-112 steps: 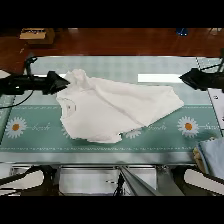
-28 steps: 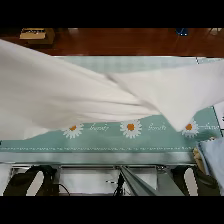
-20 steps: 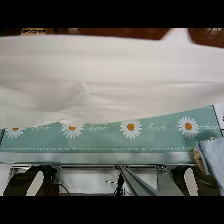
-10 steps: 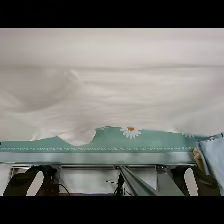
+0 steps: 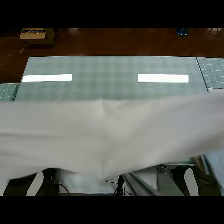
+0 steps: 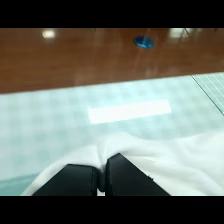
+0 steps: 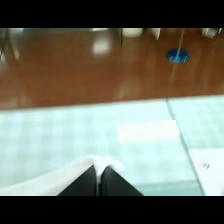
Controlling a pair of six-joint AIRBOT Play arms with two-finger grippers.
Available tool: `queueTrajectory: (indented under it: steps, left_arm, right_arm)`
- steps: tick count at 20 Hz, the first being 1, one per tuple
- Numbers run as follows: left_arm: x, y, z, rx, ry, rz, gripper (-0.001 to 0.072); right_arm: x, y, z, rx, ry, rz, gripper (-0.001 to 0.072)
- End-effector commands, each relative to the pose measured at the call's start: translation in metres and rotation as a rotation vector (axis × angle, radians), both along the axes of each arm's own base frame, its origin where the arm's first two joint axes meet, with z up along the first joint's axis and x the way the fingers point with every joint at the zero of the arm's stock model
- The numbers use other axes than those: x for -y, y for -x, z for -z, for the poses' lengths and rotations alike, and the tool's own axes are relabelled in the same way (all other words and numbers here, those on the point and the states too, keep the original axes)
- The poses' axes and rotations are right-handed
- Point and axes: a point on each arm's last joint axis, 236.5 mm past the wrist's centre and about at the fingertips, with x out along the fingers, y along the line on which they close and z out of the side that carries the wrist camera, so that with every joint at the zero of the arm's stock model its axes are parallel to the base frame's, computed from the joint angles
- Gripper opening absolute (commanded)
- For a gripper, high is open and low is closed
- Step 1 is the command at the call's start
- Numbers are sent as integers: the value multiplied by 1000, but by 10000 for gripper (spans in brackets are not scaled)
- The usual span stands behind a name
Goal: Fold the shirts.
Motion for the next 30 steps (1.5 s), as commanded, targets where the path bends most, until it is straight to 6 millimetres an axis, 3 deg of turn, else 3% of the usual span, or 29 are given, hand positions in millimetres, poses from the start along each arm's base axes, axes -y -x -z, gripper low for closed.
queueTrajectory:
  steps: [1,4,6,9,12,15,17,21,26,30]
  left_arm:
    - [-5,-17,32,-142,12,-6,31]
    - [-31,-66,101,-369,-48,-48,31]
    - [-33,-106,149,-491,-10,-32,31]
    - [-24,-182,196,-500,102,12,32]
    - [-35,-254,235,-497,130,-6,33]
    - [-50,-319,261,-463,188,-71,33]
    - [-49,-351,282,-454,216,-56,33]
    - [-51,-400,344,-496,249,-99,33]
    - [-47,-426,407,-571,283,-140,33]
    - [-43,-445,425,-536,278,-178,33]
  right_arm:
    - [12,-5,32,-176,-18,-8,26]
    - [36,-52,62,-339,-11,-23,26]
    - [41,-96,106,-517,-20,-68,26]
    - [32,-178,180,-708,-25,-161,26]
    - [37,-271,216,-623,-53,-132,26]
    - [39,-334,234,-511,-129,-81,26]
    - [34,-359,248,-479,-171,-88,26]
    - [32,-391,300,-523,-218,-86,26]
    - [33,-429,342,-490,-259,-68,27]
    - [19,-458,361,-426,-388,-65,27]
